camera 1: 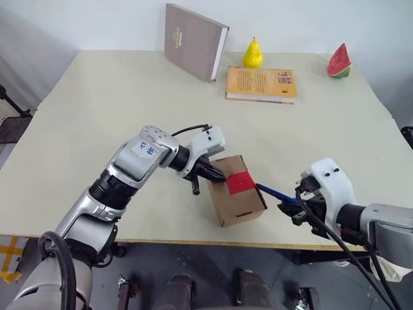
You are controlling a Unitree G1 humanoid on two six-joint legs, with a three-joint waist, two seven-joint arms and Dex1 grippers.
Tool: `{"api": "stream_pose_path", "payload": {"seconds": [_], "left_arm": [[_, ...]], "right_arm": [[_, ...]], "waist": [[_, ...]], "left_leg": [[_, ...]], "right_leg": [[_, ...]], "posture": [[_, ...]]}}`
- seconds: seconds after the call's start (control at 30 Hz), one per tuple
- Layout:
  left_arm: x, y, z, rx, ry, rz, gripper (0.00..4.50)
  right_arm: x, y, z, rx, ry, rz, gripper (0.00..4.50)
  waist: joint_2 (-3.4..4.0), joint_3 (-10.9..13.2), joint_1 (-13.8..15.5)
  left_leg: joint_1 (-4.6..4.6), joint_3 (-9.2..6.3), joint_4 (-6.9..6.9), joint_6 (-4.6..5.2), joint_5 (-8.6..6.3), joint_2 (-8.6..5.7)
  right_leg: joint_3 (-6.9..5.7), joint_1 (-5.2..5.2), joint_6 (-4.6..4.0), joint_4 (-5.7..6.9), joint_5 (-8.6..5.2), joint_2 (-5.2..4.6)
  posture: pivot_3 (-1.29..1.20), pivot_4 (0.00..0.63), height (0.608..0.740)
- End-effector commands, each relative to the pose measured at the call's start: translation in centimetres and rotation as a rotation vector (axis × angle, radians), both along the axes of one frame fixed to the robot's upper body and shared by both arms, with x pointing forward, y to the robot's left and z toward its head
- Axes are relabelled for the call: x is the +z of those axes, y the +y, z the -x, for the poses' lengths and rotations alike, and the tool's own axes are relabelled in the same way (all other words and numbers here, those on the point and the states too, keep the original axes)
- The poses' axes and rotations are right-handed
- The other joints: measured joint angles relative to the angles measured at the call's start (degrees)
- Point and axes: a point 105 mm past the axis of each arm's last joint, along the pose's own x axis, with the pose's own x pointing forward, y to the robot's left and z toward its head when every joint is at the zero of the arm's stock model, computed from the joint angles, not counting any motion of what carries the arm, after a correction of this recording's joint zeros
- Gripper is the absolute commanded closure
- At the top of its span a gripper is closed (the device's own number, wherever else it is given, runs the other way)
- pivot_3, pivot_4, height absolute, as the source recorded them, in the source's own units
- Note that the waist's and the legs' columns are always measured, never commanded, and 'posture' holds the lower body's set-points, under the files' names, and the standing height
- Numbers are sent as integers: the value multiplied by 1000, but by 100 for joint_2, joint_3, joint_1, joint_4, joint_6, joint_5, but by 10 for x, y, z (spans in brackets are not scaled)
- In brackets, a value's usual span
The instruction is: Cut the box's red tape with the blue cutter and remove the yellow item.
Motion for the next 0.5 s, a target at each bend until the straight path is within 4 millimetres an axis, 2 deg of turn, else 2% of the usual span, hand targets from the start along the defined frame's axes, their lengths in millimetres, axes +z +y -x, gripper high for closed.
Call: {"api": "stream_pose_path", "payload": {"seconds": [0.03,0.17,0.37,0.5], "left_arm": [[-13,0,-1,12,21,-48,4500],[-13,0,-1,10,20,-49,4500],[-13,1,-1,8,22,-49,4500],[-13,0,-1,8,21,-49,4500]], "right_arm": [[10,6,3,30,-44,-8,4347],[13,5,2,24,-58,-11,4347],[30,6,-5,7,-141,-65,4347],[26,6,-1,16,-121,-55,4347]], "waist": [[0,0,4],[0,0,30],[0,0,70],[0,0,75]], "left_leg": [[0,0,0,0,0,0],[0,0,0,0,0,0],[0,1,0,0,0,0],[0,0,0,0,0,0]], "right_leg": [[0,0,0,1,0,0],[0,1,0,-3,0,0],[0,1,0,-11,0,0],[0,1,0,-11,0,1]], "posture": [[0,150,740],[0,150,740],[0,150,740],[0,150,740]]}}
